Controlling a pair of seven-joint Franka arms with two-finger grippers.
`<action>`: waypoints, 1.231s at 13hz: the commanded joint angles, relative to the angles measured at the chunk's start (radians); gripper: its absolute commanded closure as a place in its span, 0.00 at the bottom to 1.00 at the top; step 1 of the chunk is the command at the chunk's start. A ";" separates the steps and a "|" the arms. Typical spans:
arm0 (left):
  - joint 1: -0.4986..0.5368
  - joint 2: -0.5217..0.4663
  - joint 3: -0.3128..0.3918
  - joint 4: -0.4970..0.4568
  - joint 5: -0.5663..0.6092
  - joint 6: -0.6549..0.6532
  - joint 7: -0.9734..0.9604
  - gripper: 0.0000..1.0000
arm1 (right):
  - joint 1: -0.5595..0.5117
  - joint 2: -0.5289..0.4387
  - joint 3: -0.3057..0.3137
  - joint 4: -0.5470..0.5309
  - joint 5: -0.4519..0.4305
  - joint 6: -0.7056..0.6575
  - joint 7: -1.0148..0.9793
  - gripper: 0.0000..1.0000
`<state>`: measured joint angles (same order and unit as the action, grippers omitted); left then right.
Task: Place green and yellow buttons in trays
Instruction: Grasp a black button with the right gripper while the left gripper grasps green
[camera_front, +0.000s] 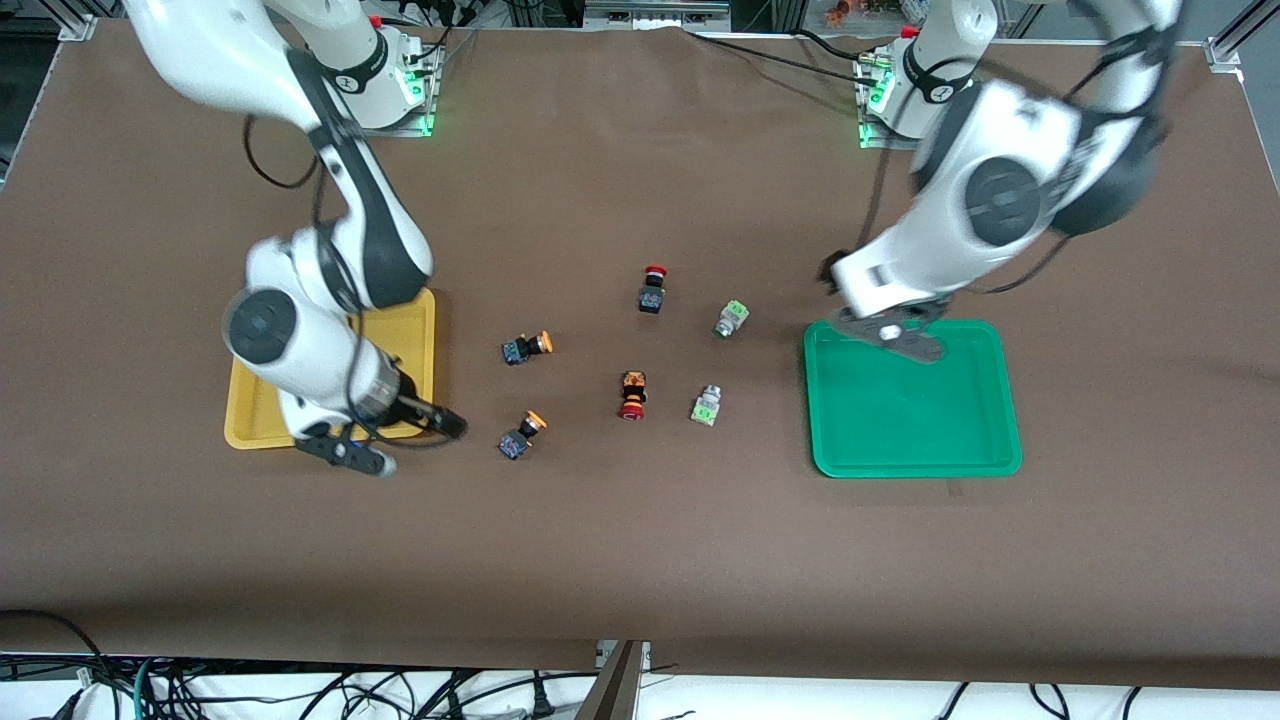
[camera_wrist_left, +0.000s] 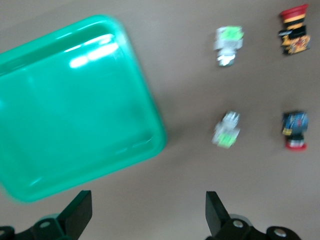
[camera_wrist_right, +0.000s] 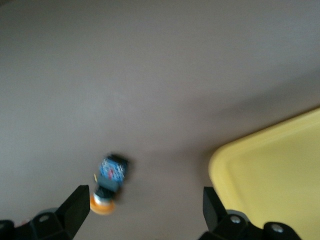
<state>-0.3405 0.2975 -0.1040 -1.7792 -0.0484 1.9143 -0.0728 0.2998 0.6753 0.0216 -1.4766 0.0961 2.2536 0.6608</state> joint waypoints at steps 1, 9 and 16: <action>-0.105 0.153 0.013 0.001 0.025 0.155 -0.071 0.00 | 0.042 0.179 -0.006 0.186 0.014 0.056 0.191 0.00; -0.256 0.221 0.015 -0.223 0.073 0.483 -0.194 0.00 | 0.120 0.233 -0.006 0.124 0.019 0.139 0.427 0.00; -0.250 0.230 0.023 -0.213 0.076 0.517 -0.186 0.98 | 0.121 0.205 0.001 0.041 0.030 0.101 0.402 0.49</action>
<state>-0.5874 0.5460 -0.0896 -1.9947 0.0036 2.4350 -0.2512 0.4120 0.9086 0.0236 -1.3992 0.1098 2.3867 1.0711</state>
